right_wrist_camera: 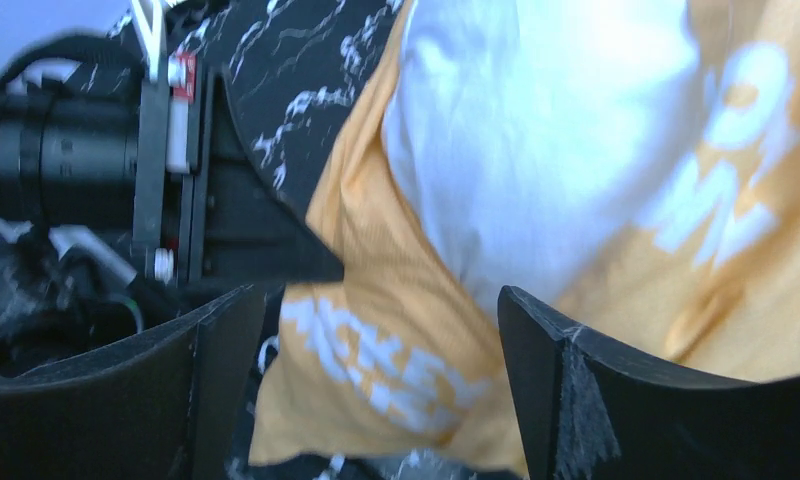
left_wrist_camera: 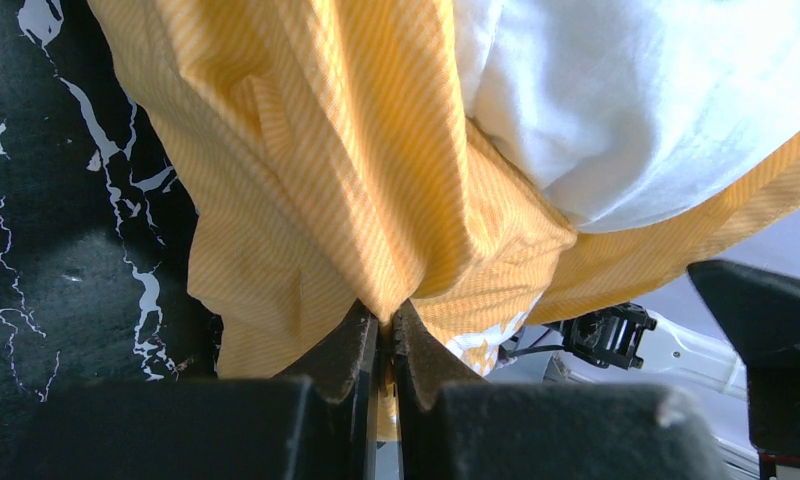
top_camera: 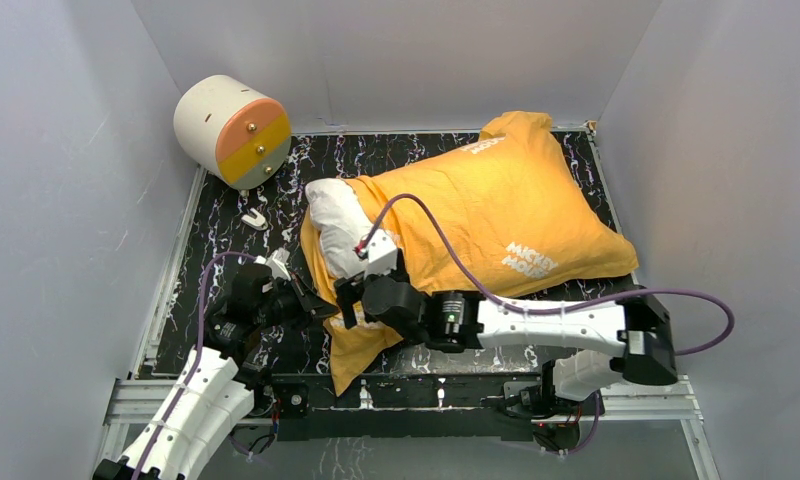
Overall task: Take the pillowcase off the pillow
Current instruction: Remove the pillow from the pillowcase.
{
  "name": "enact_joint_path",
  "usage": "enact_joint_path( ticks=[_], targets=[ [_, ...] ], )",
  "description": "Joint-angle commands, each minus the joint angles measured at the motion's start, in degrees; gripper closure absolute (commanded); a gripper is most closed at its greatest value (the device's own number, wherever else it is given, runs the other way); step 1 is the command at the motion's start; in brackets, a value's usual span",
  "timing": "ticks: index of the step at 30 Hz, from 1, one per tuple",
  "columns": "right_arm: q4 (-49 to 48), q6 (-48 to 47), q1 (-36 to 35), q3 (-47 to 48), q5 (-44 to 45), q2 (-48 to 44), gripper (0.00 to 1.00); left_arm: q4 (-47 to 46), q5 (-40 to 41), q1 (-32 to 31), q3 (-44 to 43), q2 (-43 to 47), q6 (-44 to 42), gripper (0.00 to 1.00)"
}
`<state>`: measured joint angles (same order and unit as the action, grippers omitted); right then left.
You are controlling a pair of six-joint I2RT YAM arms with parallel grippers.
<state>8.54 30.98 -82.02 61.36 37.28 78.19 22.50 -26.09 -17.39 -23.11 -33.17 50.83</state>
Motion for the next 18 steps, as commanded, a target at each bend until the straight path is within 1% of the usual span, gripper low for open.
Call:
enact_joint_path(
  ticks=[1,4,5,7,9,11,15,16,17,18],
  targets=[
    [-4.4,-9.2,0.7,11.5,9.6,6.7,0.04,-0.2,-0.5,-0.1,-0.8,0.7,0.1,1.0],
    [-1.3,-10.6,3.1,18.7,10.9,13.8,0.01,-0.2,-0.2,-0.1,-0.3,1.0,0.8,1.0],
    [-1.2,-10.1,4.5,19.4,10.0,15.5,0.01,-0.3,-0.1,-0.1,-0.2,1.1,1.0,1.0],
    [-2.6,-8.7,8.0,19.0,5.4,18.3,0.01,-0.4,0.0,-0.1,-0.2,1.2,1.0,1.0],
    [-1.3,-6.5,10.9,19.4,3.4,21.6,0.01,-0.4,0.1,-0.1,-0.3,1.2,1.0,1.0],
    [2.0,-5.3,11.8,21.0,5.6,25.3,0.01,-0.4,0.1,-0.1,-0.4,1.1,0.8,1.0],
    [10.3,-1.8,12.1,25.3,14.5,32.1,0.03,-0.5,0.5,-0.1,-0.2,0.8,0.7,1.0],
    [11.3,-1.6,12.7,26.1,15.3,33.3,0.1,-0.5,0.6,-0.1,-0.1,0.7,0.8,1.0],
    [13.0,0.6,13.7,27.0,15.4,34.3,0.18,-0.6,0.6,-0.1,-0.1,0.6,0.9,1.0],
    [15.0,2.7,15.2,28.1,13.3,34.8,0.3,-0.8,0.5,-0.1,-0.2,0.3,0.9,1.0]
  ],
)
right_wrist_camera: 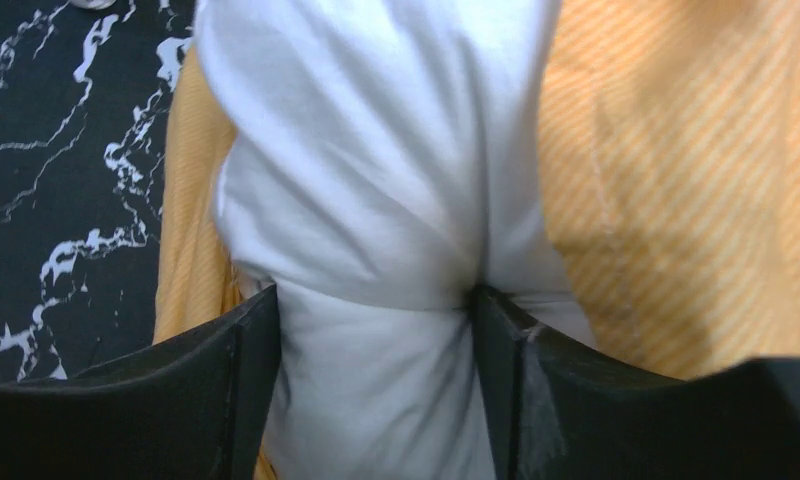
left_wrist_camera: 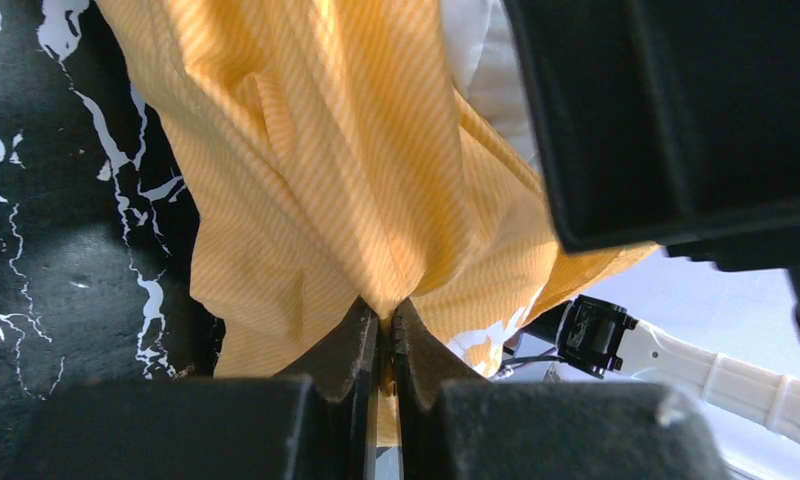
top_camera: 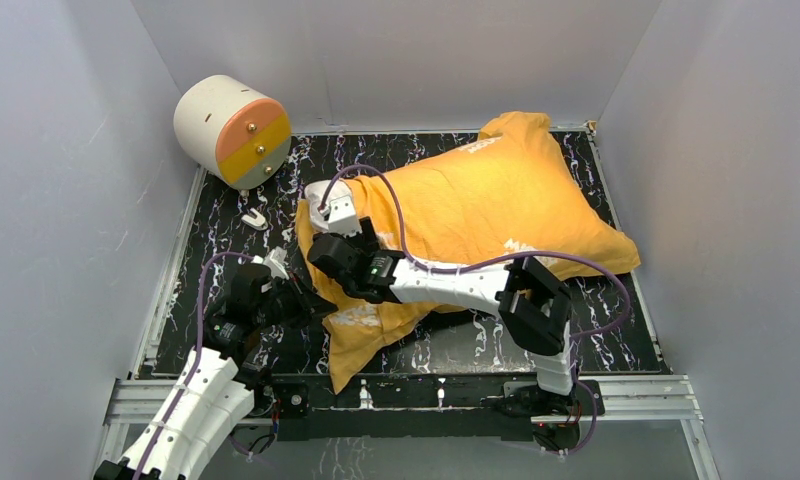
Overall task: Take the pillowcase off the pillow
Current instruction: Remove the pillow from the pillowcase.
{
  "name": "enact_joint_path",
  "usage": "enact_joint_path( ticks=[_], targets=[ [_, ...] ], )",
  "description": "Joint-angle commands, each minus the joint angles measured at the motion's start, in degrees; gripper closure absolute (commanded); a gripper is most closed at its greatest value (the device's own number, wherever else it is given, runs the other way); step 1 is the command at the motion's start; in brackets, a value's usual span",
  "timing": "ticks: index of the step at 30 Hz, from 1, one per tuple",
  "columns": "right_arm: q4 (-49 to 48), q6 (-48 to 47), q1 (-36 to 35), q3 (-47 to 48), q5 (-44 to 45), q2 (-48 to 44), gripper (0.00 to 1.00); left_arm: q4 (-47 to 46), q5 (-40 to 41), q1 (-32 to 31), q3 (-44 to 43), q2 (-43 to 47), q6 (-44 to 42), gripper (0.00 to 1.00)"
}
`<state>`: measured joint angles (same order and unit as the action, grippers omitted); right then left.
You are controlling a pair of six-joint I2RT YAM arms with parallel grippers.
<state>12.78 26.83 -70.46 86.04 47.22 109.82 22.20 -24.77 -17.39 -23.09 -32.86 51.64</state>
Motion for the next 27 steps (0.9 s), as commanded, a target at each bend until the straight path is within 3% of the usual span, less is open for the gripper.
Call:
enact_joint_path(
  ticks=[1,6,11,18,24,27],
  targets=[
    [11.3,7.7,5.4,4.0,0.7,3.3,0.44,-0.4,-0.9,-0.1,-0.6,-0.2,0.1,1.0],
    [6.4,2.6,7.4,5.3,-3.1,-0.5,0.99,0.2,0.3,-0.1,-1.0,0.2,0.0,1.0],
    [-0.8,-0.5,7.9,4.8,-5.4,-6.3,1.0,0.9,0.8,-0.1,1.0,1.9,1.5,1.0],
    [-15.2,-5.6,8.1,0.6,-1.6,-14.9,1.0,2.8,0.7,-0.1,0.6,5.0,5.2,1.0],
    [-19.4,-4.6,7.9,-5.4,-8.9,-18.1,1.0,3.3,-4.8,-0.1,-4.3,2.1,1.0,1.0],
    [-23.7,-4.2,7.9,-9.3,-8.0,-18.8,1.0,6.4,-5.6,-0.1,-9.2,-0.7,-3.4,0.96]
  ],
)
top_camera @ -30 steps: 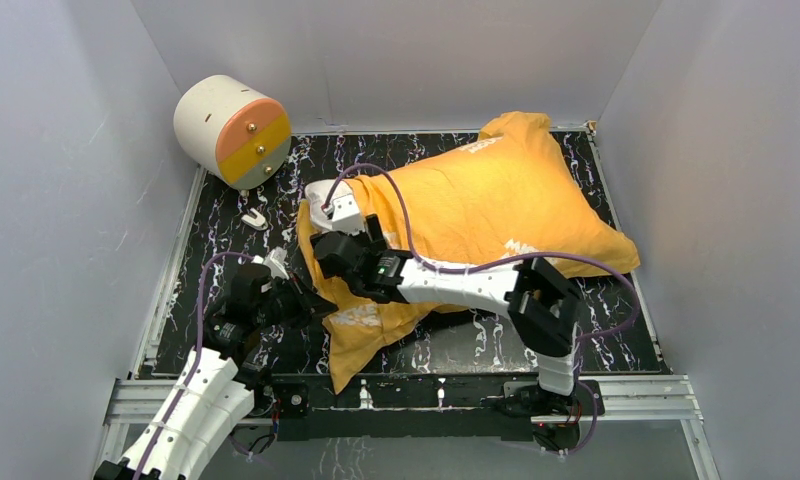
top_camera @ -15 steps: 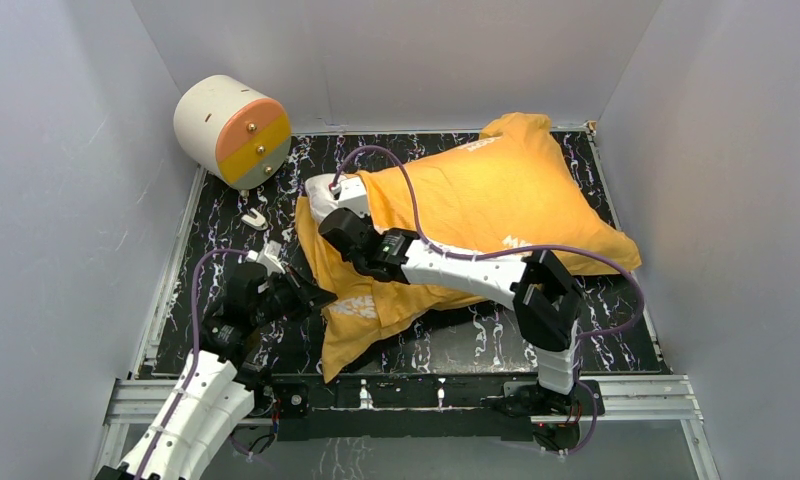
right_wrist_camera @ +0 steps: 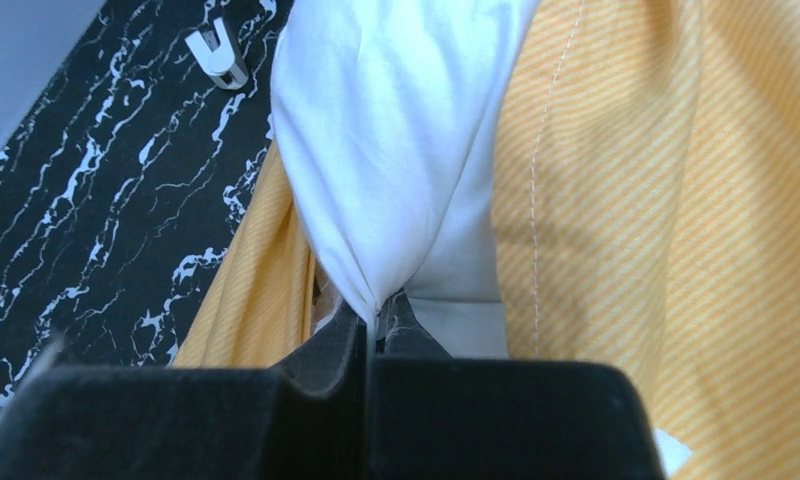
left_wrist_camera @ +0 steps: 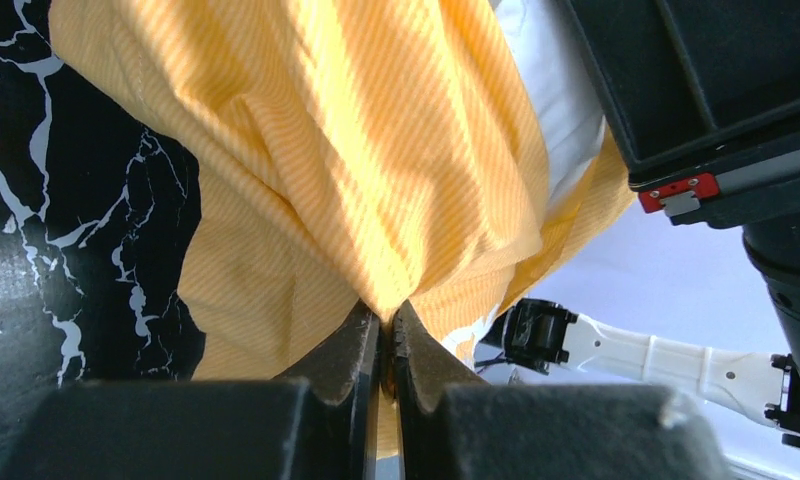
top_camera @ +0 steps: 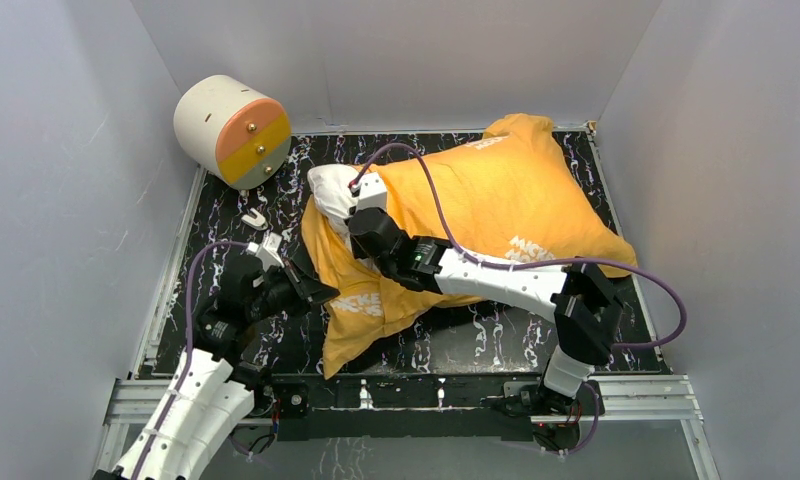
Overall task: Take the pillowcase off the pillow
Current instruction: Remove the pillow from the pillowcase.
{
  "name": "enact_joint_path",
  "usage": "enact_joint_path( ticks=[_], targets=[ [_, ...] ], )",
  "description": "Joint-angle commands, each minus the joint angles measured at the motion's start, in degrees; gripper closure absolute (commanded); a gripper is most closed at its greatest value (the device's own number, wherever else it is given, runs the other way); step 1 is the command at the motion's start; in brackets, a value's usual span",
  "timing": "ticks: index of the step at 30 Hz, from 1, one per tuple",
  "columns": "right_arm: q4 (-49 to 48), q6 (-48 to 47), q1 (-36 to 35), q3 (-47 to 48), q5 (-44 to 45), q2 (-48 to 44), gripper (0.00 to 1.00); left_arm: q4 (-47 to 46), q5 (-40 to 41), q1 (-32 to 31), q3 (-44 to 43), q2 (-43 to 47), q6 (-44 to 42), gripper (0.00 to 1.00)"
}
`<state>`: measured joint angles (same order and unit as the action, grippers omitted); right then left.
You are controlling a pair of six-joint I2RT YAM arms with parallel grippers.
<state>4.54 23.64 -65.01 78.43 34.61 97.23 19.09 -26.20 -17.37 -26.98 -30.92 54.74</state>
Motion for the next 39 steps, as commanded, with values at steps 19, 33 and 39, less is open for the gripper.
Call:
enact_joint_path(
  ticks=[19,33,39],
  targets=[
    [-16.2,-1.9,-2.1,1.4,5.5,-4.7,1.0,5.9,9.7,0.0,-15.7,-15.1,-10.5,0.9],
    [-23.4,-12.8,-2.0,7.6,14.6,-0.9,1.0,6.8,9.7,0.1,-5.5,-3.2,0.9,1.0],
    [-45.4,-29.9,-1.9,9.5,14.3,1.4,1.0,14.2,9.6,0.0,-0.3,6.9,6.5,1.0]
  ],
)
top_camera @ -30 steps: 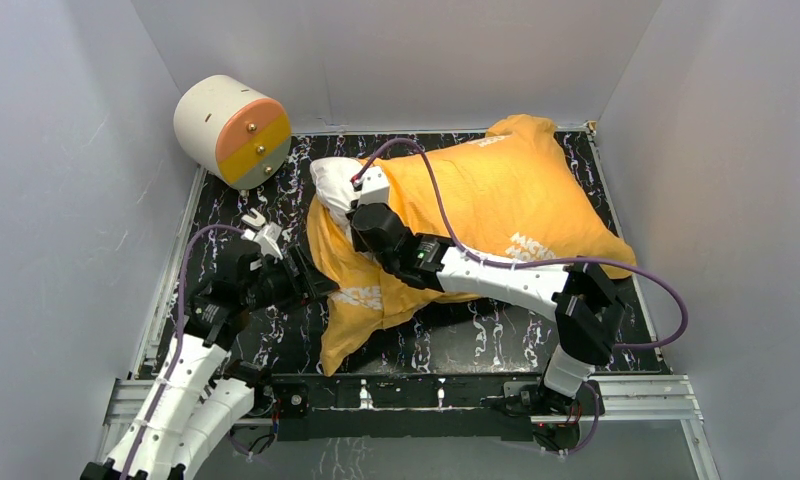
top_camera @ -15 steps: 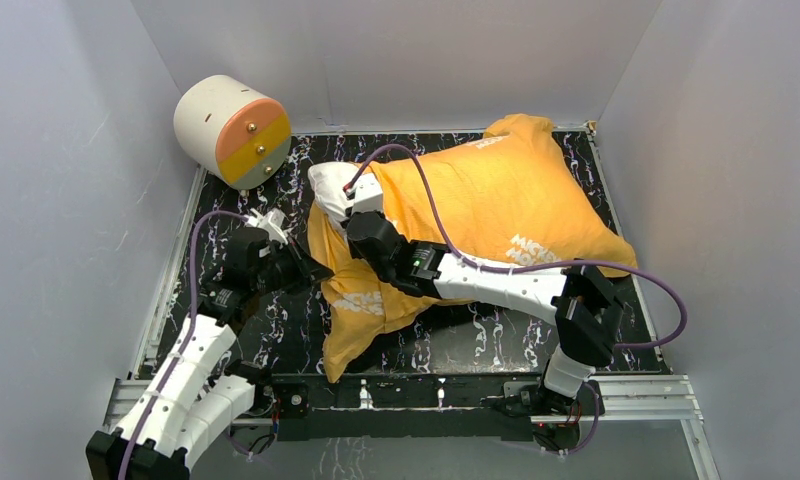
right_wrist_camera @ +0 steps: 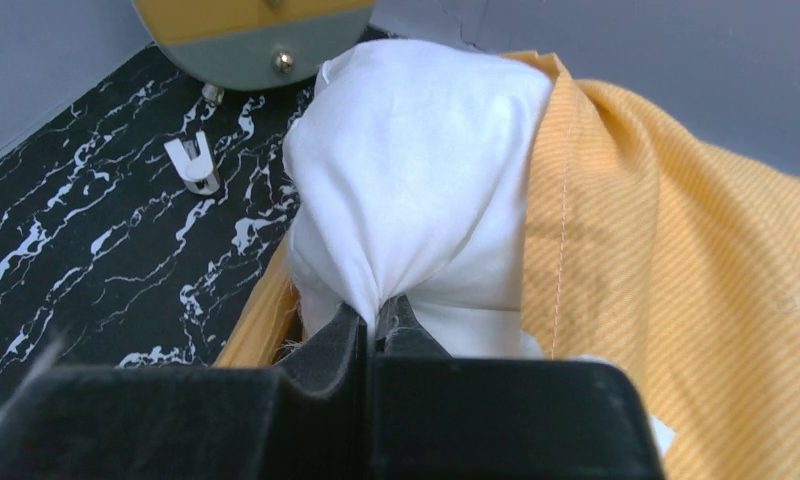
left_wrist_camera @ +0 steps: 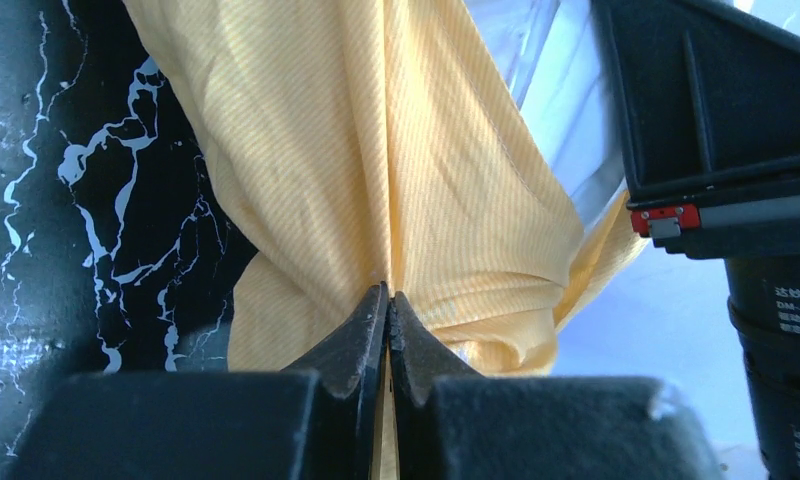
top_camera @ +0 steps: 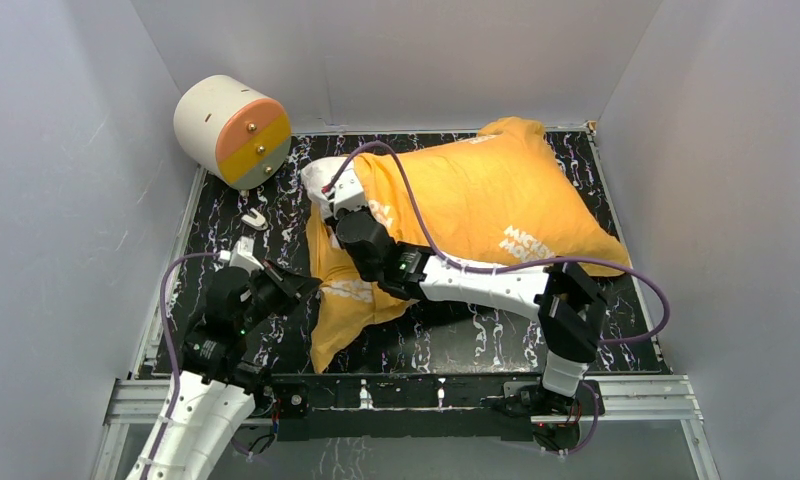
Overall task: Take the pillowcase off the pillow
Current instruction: Remove the pillow from the pillowcase.
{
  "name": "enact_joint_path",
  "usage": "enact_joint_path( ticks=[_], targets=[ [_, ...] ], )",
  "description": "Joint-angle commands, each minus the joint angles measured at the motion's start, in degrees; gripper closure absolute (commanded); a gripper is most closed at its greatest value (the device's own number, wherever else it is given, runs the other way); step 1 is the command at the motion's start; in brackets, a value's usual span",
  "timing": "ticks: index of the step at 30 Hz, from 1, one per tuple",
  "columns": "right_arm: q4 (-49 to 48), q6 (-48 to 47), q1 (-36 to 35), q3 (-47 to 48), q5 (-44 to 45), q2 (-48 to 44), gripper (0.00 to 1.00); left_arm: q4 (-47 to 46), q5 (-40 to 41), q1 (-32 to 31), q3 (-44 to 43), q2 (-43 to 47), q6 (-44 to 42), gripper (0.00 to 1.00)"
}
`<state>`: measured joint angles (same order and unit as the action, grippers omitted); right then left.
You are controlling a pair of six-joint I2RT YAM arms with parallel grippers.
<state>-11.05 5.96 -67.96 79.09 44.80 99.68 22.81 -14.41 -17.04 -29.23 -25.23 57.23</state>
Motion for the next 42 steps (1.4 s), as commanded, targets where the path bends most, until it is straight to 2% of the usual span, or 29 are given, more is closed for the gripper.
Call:
enact_joint_path(
  ticks=[1,7,10,12,16,17,18,21,24,26,28,30,34,37,38,41,42],
  targets=[
    [-31.1,-14.3,1.0,10.4,3.0,-0.1,1.0,11.8,-2.7,-0.4,2.3,1.5,4.1,1.0],
    [-49.7,-29.7,1.2,10.7,-0.9,5.6,1.0,15.4,-3.4,-0.4,2.1,11.2,4.1,1.0],
    [-50.5,-31.7,1.5,11.2,2.8,8.1,1.0,18.3,-5.4,-0.3,1.2,10.8,2.3,1.0],
    [-49.3,-28.5,1.5,8.1,2.6,7.0,1.0,20.3,-4.8,-0.4,0.4,10.7,0.7,1.0],
    [-39.3,-14.4,1.3,-1.0,-2.8,-0.7,1.0,19.8,-0.3,-0.4,-3.0,9.2,-1.9,1.0],
    [-37.4,-11.0,1.4,-2.7,-4.3,-2.4,1.0,19.1,0.1,-0.4,-4.0,7.6,-2.7,0.96],
    [-33.9,-8.2,1.4,-4.1,-5.7,-4.1,1.0,17.8,0.7,-0.4,-5.1,5.5,-3.4,0.88],
    [-30.6,-4.2,0.5,-8.4,-6.1,-8.5,1.0,15.2,5.9,-0.4,-8.9,-0.2,-5.2,0.86],
    [-31.4,-2.6,0.1,-13.2,-4.3,-11.6,1.0,8.0,11.7,-0.4,-9.4,-3.0,-7.1,0.65],
    [-27.4,-1.2,0.1,-13.9,-5.8,-12.6,1.0,5.2,13.3,-0.4,-11.4,-5.8,-7.6,0.57],
    [-23.5,0.6,0.1,-13.7,-7.2,-13.0,1.0,2.7,12.2,-0.4,-13.3,-8.4,-8.4,0.34],
    [-21.7,2.2,0.1,-14.0,-8.9,-13.4,1.0,1.1,11.2,-0.4,-14.8,-10.5,-9.6,0.18],
    [-21.1,5.0,0.0,-15.4,-10.6,-14.4,1.0,-0.4,11.6,-0.4,-15.8,-11.8,-9.0,0.03],
    [-21.0,6.4,-0.3,-15.9,-11.5,-15.1,1.0,-3.5,8.8,-0.3,-13.8,-14.2,-7.5,0.02],
    [-21.0,6.8,-0.3,-15.9,-11.8,-15.3,1.0,-4.9,6.2,-0.3,-12.8,-15.8,-7.6,0.07],
    [-18.6,7.2,-0.3,-14.2,-12.5,-15.6,1.0,-9.5,-4.5,-0.4,-7.7,-20.4,-8.2,0.41],
    [-14.7,6.9,-0.3,-12.5,-13.3,-15.0,1.0,-10.0,-6.6,-0.3,-5.9,-21.1,-8.3,0.55]
  ],
)
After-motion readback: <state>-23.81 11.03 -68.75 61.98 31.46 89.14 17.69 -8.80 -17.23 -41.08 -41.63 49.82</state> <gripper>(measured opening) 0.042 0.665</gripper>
